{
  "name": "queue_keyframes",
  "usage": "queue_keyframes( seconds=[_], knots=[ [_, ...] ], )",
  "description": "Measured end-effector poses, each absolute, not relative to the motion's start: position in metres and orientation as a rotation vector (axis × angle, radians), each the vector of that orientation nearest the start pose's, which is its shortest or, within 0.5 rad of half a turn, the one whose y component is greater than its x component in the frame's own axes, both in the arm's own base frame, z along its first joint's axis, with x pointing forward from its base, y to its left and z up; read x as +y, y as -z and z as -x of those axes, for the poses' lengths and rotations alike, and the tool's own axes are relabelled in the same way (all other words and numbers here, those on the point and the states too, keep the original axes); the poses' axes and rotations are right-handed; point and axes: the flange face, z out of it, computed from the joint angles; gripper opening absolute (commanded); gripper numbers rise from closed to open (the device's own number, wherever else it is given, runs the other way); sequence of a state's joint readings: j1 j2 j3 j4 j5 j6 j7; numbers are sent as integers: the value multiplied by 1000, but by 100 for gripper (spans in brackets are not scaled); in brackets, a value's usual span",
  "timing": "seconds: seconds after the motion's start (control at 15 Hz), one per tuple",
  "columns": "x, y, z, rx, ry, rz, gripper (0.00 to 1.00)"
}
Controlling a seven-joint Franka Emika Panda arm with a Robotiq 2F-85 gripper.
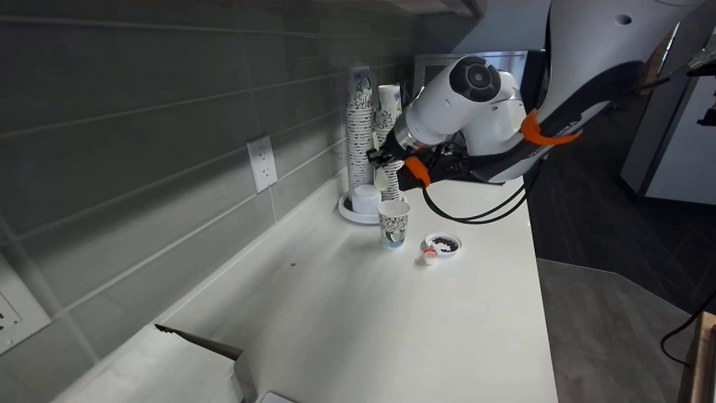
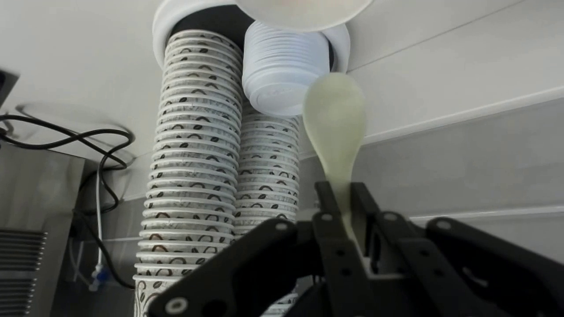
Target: Use the spoon to scoop up the contents in the lid and put them inside the cup
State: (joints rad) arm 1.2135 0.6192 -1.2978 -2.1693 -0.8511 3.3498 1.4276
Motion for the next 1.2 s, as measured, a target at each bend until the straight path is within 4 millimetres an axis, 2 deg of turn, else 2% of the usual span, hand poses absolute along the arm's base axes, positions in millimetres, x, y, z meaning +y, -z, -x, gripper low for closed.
queue_keyframes(
  seconds=[0.13, 0.27, 0.53, 0.87, 1.0, 1.07, 1.2],
  knots=[
    [86, -338, -578, 424, 1456, 2900, 3],
    [70, -332, -571, 526, 1401, 2887, 3],
    [12, -337, -552, 792, 1285, 2842, 3],
    [-44, -342, -523, 1069, 1087, 2763, 3],
    [-72, -341, -509, 1175, 1008, 2727, 3],
    [-88, -340, -501, 1226, 968, 2709, 14],
    [-116, -340, -486, 1307, 905, 2661, 14]
  ],
)
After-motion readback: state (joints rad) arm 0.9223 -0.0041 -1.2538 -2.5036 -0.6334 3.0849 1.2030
